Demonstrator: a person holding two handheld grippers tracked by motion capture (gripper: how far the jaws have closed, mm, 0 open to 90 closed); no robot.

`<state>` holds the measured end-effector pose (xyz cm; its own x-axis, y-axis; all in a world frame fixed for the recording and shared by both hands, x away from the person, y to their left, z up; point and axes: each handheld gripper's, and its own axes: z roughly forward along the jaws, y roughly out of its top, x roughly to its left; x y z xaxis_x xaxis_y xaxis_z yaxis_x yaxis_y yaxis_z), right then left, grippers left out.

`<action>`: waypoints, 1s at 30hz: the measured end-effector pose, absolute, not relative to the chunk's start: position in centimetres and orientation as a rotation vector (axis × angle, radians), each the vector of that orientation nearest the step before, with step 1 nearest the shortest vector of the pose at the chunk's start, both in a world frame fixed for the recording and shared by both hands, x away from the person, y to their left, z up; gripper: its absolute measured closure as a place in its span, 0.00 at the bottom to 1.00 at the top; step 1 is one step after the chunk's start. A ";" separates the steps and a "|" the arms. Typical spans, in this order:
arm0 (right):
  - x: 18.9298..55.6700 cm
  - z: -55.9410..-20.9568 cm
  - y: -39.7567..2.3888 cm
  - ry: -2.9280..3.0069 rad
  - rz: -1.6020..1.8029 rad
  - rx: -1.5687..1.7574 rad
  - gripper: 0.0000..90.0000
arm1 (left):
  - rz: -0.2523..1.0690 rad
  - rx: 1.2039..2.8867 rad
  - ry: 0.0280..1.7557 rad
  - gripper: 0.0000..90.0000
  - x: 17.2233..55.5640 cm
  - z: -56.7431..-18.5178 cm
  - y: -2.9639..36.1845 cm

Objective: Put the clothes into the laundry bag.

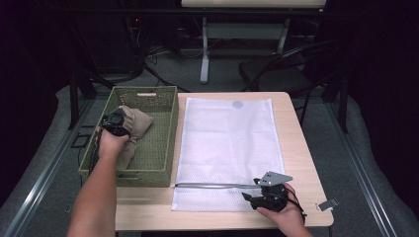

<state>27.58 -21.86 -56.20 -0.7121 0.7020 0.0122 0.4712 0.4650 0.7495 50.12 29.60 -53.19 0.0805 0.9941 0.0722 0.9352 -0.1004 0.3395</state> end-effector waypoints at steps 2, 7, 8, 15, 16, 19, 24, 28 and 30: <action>27.6 -56.2 -21.8 2.418 1.093 1.004 0.35 | 0.414 2.141 1.949 0.71 50.1 -53.1 29.6; 27.7 -56.3 -21.8 2.411 1.099 1.009 0.35 | 0.388 2.111 1.915 0.71 49.9 -52.5 29.7; 27.7 -56.3 -21.8 2.411 1.100 1.007 0.35 | 0.376 2.096 1.910 0.71 49.8 -52.3 29.7; 27.6 -56.2 -21.7 2.409 1.108 0.986 0.36 | 0.353 2.054 1.879 0.71 49.6 -51.4 29.8; 27.6 -56.2 -21.7 2.409 1.108 0.985 0.36 | 0.344 2.048 1.875 0.71 49.6 -51.4 29.8; 27.6 -56.3 -21.7 2.409 1.109 0.985 0.36 | 0.331 2.033 1.871 0.71 49.4 -51.2 30.0; 27.6 -56.2 -21.7 2.407 1.105 0.988 0.36 | 0.336 2.027 1.848 0.71 49.2 -50.9 30.2; 27.7 -56.3 -21.7 2.405 1.110 0.982 0.36 | 0.337 2.019 1.816 0.71 48.9 -50.3 30.1; 27.7 -56.3 -21.7 2.404 1.108 0.984 0.36 | 0.341 2.007 1.794 0.71 48.7 -49.9 30.0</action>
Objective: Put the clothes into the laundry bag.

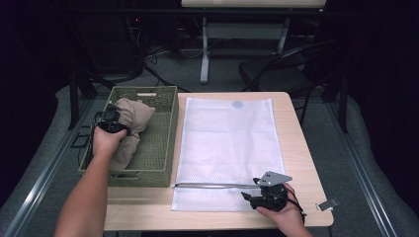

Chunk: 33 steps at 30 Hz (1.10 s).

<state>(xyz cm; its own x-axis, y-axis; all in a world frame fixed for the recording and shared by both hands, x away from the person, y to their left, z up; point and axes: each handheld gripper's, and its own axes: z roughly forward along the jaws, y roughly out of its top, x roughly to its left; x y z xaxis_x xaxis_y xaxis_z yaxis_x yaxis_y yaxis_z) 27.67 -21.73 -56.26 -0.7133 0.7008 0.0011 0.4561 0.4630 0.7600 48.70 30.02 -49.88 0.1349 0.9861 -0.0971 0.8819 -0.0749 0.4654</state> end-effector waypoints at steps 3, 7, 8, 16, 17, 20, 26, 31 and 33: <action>27.6 -56.2 -21.7 2.406 1.107 0.989 0.37 | 0.330 1.986 1.760 0.71 48.4 -49.3 30.0; 27.6 -56.2 -21.7 2.406 1.107 0.990 0.37 | 0.337 2.000 1.713 0.71 47.9 -48.7 29.6; 27.6 -56.2 -21.7 2.404 1.108 0.990 0.37 | 0.331 2.004 1.704 0.71 47.7 -48.5 29.6; 27.6 -56.2 -21.7 2.410 1.111 0.985 0.40 | 0.334 1.977 1.647 0.71 46.9 -47.3 29.5; 27.6 -56.2 -21.7 2.409 1.114 0.983 0.40 | 0.335 1.971 1.643 0.71 46.8 -47.2 29.6; 27.6 -56.2 -21.7 2.407 1.115 0.982 0.40 | 0.333 1.957 1.638 0.71 46.5 -46.9 29.8; 27.6 -56.1 -21.6 2.406 1.123 0.971 0.42 | 0.342 1.957 1.632 0.71 46.1 -46.3 30.2; 27.6 -56.1 -21.6 2.403 1.128 0.969 0.43 | 0.346 1.945 1.616 0.71 45.6 -45.5 30.5; 27.6 -56.1 -21.6 2.407 1.127 0.968 0.43 | 0.361 1.939 1.608 0.71 45.4 -45.1 30.5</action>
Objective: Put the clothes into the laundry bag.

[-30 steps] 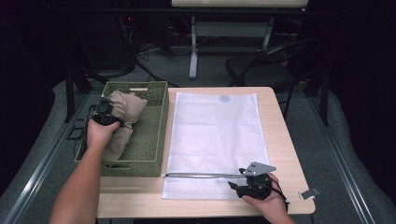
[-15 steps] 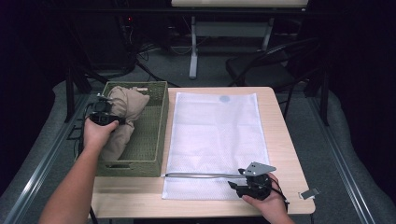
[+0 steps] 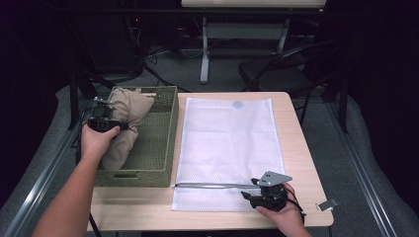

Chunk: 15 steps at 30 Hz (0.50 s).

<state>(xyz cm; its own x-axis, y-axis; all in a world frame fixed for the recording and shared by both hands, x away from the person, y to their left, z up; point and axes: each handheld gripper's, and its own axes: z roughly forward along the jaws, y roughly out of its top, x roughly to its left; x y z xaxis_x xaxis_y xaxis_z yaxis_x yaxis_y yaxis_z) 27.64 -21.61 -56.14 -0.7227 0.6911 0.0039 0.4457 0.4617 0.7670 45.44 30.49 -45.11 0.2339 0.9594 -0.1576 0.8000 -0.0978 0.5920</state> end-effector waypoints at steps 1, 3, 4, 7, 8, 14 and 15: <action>27.7 -56.2 -21.6 2.407 1.128 0.966 0.43 | 0.367 1.943 1.597 0.71 45.4 -44.9 30.5; 27.7 -56.2 -21.6 2.410 1.126 0.959 0.44 | 0.377 1.934 1.589 0.71 45.2 -44.5 30.5; 27.7 -56.2 -21.5 2.413 1.126 0.955 0.44 | 0.376 1.945 1.580 0.71 45.1 -44.2 30.5; 27.6 -56.1 -21.5 2.413 1.130 0.938 0.45 | 0.387 1.946 1.561 0.71 44.9 -43.4 30.2; 27.6 -56.1 -21.5 2.410 1.126 0.934 0.46 | 0.393 1.953 1.550 0.71 44.8 -43.2 30.1; 27.5 -56.0 -21.5 2.404 1.145 0.908 0.46 | 0.415 1.971 1.509 0.71 44.6 -41.8 29.4; 27.5 -56.0 -21.4 2.397 1.147 0.901 0.46 | 0.425 1.976 1.499 0.71 44.5 -41.6 29.3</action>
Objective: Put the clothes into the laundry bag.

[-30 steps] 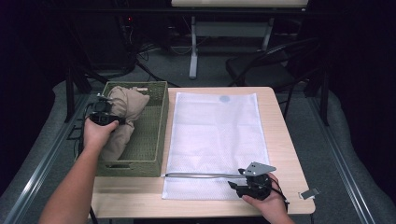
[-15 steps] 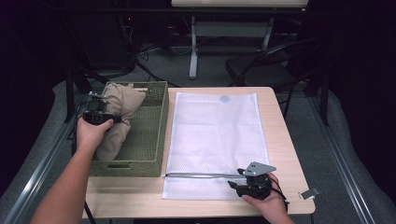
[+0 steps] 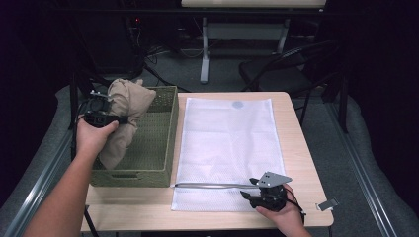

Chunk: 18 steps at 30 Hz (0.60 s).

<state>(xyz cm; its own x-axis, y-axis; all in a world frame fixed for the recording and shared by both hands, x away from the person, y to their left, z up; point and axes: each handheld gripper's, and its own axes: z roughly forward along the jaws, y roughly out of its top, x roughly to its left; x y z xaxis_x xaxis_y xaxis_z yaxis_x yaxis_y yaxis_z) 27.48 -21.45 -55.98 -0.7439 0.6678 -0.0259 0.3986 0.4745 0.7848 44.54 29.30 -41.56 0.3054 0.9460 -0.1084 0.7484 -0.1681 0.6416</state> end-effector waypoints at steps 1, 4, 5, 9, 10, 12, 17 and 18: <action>27.4 -56.0 -21.4 2.387 1.153 0.892 0.46 | 0.429 1.984 1.495 0.71 44.5 -41.3 29.2; 27.4 -55.9 -21.5 2.372 1.165 0.902 0.45 | 0.435 1.995 1.479 0.71 44.4 -40.6 28.8; 27.4 -56.0 -21.5 2.371 1.173 0.911 0.45 | 0.435 1.999 1.473 0.71 44.3 -40.5 28.7; 27.5 -56.0 -21.6 2.391 1.217 0.974 0.48 | 0.438 2.016 1.458 0.71 44.2 -39.8 28.3; 27.5 -56.0 -21.6 2.406 1.223 0.989 0.50 | 0.442 2.022 1.451 0.71 44.1 -39.6 28.3; 27.5 -56.1 -21.5 2.425 1.235 0.989 0.50 | 0.447 2.018 1.445 0.71 44.0 -39.3 28.1; 27.3 -56.0 -21.3 2.431 1.235 0.946 0.50 | 0.448 2.043 1.428 0.71 43.8 -38.5 27.8; 27.3 -56.0 -21.2 2.429 1.232 0.937 0.50 | 0.452 2.044 1.423 0.71 43.8 -38.3 27.7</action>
